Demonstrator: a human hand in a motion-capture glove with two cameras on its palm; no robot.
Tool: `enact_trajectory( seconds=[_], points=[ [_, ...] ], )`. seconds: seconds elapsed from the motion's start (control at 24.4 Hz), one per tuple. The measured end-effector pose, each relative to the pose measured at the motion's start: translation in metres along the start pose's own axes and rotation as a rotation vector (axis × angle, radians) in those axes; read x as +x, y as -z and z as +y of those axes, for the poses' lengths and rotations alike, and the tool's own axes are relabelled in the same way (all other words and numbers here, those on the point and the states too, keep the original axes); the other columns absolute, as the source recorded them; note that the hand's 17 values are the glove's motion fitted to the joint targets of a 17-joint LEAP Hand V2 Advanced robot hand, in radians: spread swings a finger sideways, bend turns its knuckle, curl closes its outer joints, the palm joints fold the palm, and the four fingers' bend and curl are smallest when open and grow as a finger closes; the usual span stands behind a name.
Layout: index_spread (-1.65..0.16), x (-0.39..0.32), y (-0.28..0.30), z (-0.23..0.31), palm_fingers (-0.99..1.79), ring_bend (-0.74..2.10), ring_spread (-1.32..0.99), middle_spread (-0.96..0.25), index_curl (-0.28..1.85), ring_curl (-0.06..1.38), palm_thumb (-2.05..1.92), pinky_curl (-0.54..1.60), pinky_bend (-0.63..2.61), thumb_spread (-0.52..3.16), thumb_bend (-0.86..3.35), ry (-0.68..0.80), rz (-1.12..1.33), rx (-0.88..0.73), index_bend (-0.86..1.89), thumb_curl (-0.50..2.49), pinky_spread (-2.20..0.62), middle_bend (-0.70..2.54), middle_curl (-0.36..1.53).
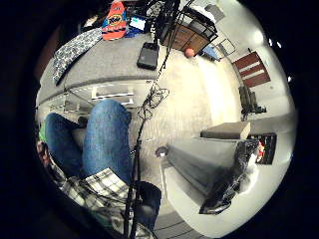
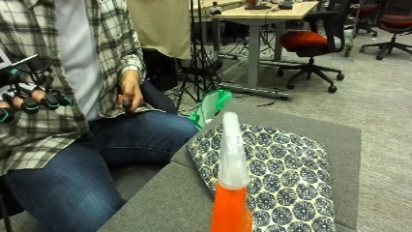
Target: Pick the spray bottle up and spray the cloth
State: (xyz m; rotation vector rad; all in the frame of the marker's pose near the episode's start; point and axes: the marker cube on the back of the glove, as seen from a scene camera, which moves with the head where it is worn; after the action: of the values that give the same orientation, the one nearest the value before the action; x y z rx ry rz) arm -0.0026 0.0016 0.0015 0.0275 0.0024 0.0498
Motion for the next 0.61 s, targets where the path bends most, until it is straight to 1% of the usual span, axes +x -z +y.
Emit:
enact_trajectory(
  seconds=[0.16,0.33,0.61],
  points=[
    [-0.26,0.0004,0.0006,0.0008,0.31,0.23,0.05,-0.09,0.14,0.07,0.42,0.06,0.27,0.63,0.27,0.023,0.003,-0.013,0.35,0.13,0.10,0.18,0.07],
    [-0.32,0.0025,0.0010,-0.0058,0.29,0.23,0.06,-0.11,0.19,0.10,0.45,0.08,0.27,0.82,0.26,0.067,0.004,0.020,0.34,0.17,0.12,0.18,0.11],
    [-0.36,-0.0005,0.0008,-0.0043,0.28,0.23,0.08,-0.13,0.24,0.13,0.46,0.10,0.27,1.01,0.23,0.001,0.002,-0.012,0.33,0.22,0.15,0.17,0.15]
  ],
)
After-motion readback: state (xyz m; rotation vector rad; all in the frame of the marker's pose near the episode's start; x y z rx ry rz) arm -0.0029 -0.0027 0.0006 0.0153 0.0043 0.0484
